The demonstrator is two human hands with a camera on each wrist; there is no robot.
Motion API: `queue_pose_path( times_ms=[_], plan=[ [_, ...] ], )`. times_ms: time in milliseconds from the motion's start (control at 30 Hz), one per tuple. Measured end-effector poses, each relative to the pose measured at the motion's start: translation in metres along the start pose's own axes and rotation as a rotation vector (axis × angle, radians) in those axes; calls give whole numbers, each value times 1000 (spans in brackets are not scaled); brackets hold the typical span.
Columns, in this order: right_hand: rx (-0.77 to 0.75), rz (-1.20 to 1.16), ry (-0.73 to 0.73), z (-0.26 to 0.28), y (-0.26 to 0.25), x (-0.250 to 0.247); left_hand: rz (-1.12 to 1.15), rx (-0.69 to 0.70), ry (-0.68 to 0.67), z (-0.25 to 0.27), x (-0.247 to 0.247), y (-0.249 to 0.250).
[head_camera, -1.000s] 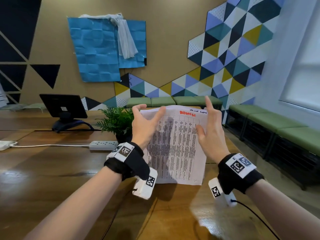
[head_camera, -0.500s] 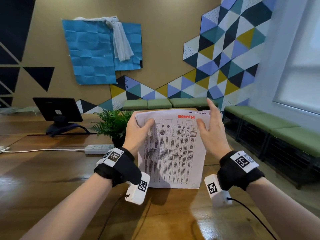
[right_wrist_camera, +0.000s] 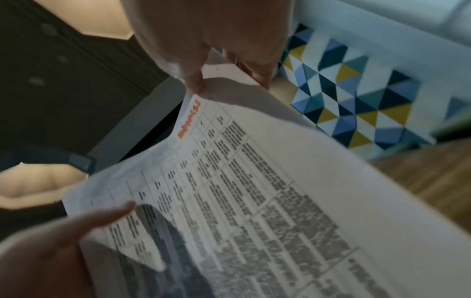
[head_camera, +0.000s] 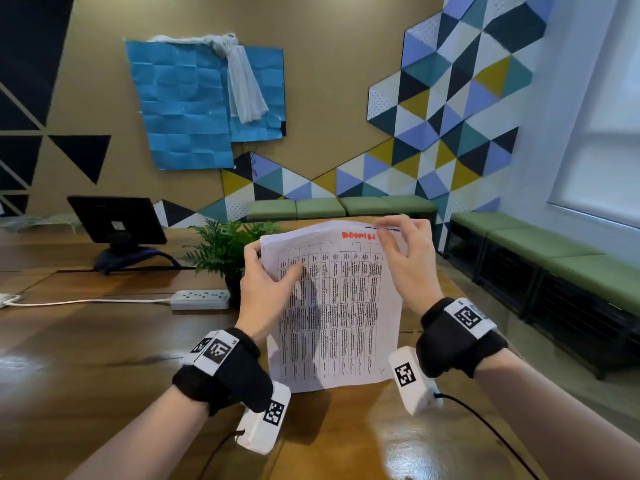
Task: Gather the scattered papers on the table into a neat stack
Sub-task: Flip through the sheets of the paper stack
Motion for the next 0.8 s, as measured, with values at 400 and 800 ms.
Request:
queue_pose_path(
  times_ms=[400,800],
  plan=[
    [308,-180,109,-12,22,0,82,-44,-123,-1,3,-5],
    [-199,122,-194,0,1,-1,139,-134,-157,-7,-4,-2]
  ],
)
Point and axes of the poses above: each hand's wrist, its own z-axis away from the middle knuckle, its own x-axis out of the palm, y = z × x, the point moved 5 cm from there along -z, towards the middle knuckle, and after that the axes turned 14 degrees about -x, right-handed, at the moved point
